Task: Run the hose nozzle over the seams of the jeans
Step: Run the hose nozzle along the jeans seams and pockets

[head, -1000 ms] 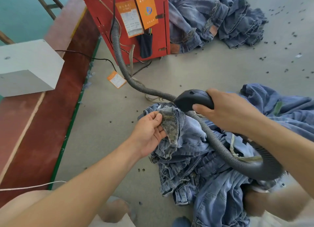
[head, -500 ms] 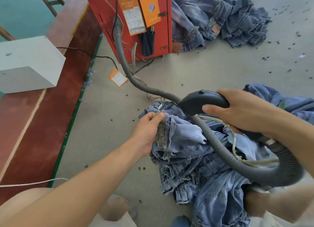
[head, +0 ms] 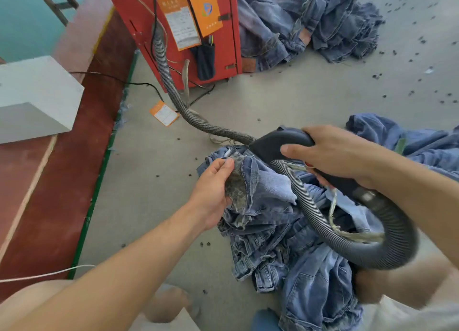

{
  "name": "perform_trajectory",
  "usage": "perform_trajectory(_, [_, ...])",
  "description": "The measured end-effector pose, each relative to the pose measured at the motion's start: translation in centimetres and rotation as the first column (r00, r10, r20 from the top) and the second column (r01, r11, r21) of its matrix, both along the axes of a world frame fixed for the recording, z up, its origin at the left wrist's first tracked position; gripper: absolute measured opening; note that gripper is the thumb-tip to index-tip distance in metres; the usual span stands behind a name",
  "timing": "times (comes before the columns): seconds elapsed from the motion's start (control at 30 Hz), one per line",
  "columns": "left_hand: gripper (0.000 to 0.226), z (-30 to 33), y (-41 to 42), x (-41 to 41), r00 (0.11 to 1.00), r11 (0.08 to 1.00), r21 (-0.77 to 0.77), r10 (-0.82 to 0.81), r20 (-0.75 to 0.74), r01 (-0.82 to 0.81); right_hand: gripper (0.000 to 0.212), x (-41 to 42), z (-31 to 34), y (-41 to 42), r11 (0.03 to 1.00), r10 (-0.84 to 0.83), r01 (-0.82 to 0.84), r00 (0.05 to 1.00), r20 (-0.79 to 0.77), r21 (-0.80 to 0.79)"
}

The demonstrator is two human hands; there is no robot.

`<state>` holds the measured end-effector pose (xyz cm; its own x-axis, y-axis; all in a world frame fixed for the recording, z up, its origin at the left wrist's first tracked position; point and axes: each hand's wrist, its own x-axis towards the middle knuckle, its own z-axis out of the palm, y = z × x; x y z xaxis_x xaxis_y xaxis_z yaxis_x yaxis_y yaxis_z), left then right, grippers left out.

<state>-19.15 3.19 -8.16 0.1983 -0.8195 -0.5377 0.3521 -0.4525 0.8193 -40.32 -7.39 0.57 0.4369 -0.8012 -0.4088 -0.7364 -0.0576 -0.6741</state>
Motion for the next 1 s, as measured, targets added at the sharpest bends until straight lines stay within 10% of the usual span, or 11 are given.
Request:
perform_trajectory(0.27, [0.036, 0.2, 0.2, -0.2, 0.995, 0.994, -0.037, -0.104, 0.006, 0.104, 0.026, 0.9, 0.0, -0.4, 0.994, -0.013, 0.002, 0.995, -0.095, -0.113])
perform_trajectory(0.6, [0.037, -0.1, 0.5, -0.5, 0.915, 0.975, -0.087, -0.156, 0.373, 0.202, 0.03, 1.2, -0.5, -0.8, 0.996, -0.052, 0.045, 0.993, -0.108, -0.071])
perform_trajectory(0.83, [0.021, 0.5, -0.6, 0.4, 0.971, 0.993, -0.018, -0.108, 0.214, 0.115, 0.025, 0.1, 0.6, 2.0, 0.969, 0.206, -0.231, 0.952, -0.228, -0.086])
perform_trajectory(1.0, [0.045, 0.5, -0.5, 0.6, 0.986, 0.993, 0.003, -0.115, 0.12, 0.115, 0.027, 1.3, -0.3, 0.8, 0.973, 0.044, -0.091, 0.975, -0.218, -0.212])
